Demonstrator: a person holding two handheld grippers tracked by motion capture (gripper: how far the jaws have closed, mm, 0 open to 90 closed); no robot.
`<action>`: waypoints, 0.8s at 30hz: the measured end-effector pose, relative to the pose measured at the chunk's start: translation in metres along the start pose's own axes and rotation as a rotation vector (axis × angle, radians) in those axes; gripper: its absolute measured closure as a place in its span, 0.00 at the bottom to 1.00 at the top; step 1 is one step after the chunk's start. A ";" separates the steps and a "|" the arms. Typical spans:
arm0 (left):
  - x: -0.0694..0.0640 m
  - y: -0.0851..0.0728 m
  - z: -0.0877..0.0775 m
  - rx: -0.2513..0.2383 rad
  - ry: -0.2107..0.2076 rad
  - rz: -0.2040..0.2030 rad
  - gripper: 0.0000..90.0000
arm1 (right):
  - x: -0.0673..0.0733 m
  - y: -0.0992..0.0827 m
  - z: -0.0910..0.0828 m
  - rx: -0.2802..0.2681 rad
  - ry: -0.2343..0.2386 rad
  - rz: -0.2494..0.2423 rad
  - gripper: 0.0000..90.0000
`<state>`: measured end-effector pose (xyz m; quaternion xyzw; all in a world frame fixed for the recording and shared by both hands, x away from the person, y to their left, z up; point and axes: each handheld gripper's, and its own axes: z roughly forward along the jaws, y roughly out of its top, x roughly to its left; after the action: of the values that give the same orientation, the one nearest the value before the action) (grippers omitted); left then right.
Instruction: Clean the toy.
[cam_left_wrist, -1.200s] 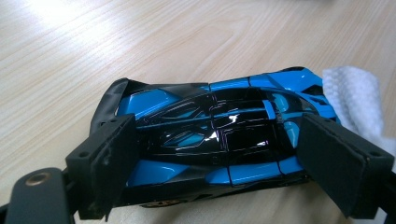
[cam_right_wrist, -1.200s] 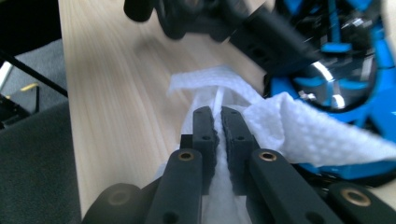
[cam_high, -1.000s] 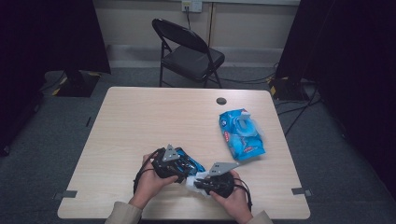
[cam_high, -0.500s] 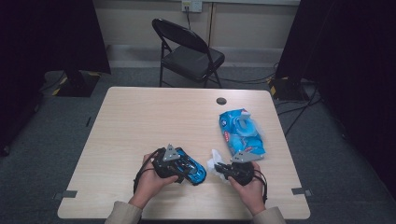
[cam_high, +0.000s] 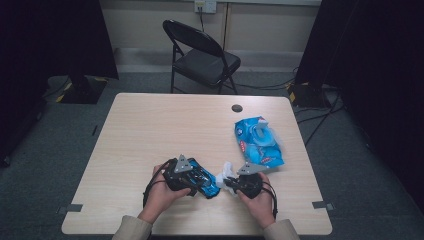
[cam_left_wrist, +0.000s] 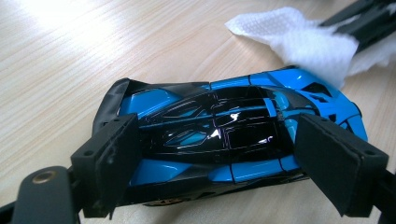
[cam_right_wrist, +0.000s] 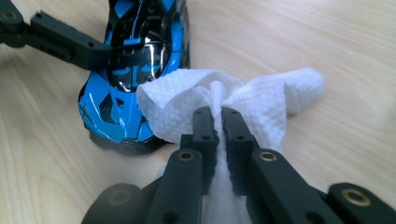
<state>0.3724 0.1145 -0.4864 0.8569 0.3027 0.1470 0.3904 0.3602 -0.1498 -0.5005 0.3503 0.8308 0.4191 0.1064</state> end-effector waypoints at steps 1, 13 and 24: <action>0.000 0.000 0.000 0.000 0.000 0.001 0.16 | 0.002 0.000 0.002 0.009 -0.002 -0.003 0.96; -0.001 0.000 0.000 0.000 0.000 -0.007 0.16 | 0.004 -0.002 0.007 -0.005 0.057 -0.006 0.96; -0.001 0.000 0.001 0.001 0.003 -0.002 0.15 | 0.010 -0.002 0.001 0.004 0.075 -0.033 0.96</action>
<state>0.3720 0.1137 -0.4867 0.8567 0.3040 0.1478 0.3897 0.3522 -0.1434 -0.5018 0.3208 0.8407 0.4286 0.0816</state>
